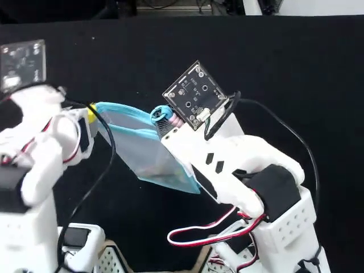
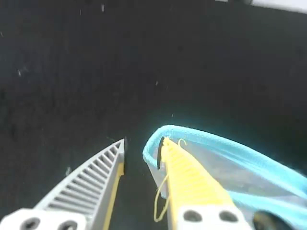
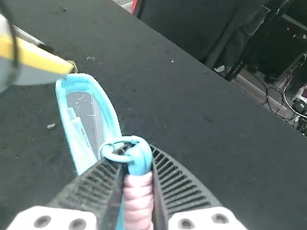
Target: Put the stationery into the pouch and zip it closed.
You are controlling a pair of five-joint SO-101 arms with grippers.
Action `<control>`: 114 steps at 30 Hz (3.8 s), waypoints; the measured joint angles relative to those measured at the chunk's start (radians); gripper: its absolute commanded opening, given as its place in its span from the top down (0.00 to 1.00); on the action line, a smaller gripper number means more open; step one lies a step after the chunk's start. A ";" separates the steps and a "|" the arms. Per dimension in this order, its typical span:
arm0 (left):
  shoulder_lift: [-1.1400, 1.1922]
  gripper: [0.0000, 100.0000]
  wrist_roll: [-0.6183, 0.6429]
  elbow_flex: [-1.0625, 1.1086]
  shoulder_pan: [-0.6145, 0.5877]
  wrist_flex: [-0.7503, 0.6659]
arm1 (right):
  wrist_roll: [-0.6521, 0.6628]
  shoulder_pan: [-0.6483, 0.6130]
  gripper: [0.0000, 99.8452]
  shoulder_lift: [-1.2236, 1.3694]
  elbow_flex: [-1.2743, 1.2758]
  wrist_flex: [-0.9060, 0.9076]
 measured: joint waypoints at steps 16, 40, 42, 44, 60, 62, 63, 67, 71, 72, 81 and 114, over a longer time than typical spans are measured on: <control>-0.103 0.87 -0.270 0.000 -0.061 0.100 | 0.000 0.000 0.99 0.000 0.000 0.003; -0.100 0.87 -0.068 0.663 -0.018 -0.519 | 0.083 -0.161 0.99 -0.003 0.005 0.224; -0.100 0.87 -0.058 0.678 0.009 -0.554 | 0.091 -0.209 0.99 0.018 0.008 0.229; -0.100 0.87 -0.061 0.680 0.026 -0.568 | 0.091 -0.221 0.99 0.018 0.009 0.229; -0.394 0.87 -0.207 0.543 -0.103 -0.250 | 0.091 -0.121 0.99 -0.012 0.181 -0.015; -0.445 0.87 -0.229 0.543 -0.068 -0.219 | 0.089 -0.121 0.99 -0.012 0.221 -0.057; -0.465 0.87 -0.239 0.543 -0.044 -0.209 | 0.086 -0.121 0.99 -0.014 0.232 -0.069; -0.499 0.87 -0.270 0.589 0.015 -0.207 | 0.018 -0.141 0.99 -0.021 0.245 -0.080; -0.505 0.87 -0.272 0.684 0.018 -0.276 | -0.009 -0.232 0.99 -0.025 0.264 -0.080; -0.509 0.87 -0.275 0.704 0.018 -0.302 | -0.009 -0.250 0.99 -0.029 0.273 -0.080; -0.505 0.87 -0.262 0.845 0.038 -0.566 | -0.014 -0.285 0.99 -0.031 0.341 -0.163; -0.764 0.79 -0.229 0.753 0.127 -0.269 | -0.012 -0.109 0.99 -0.319 0.686 -0.514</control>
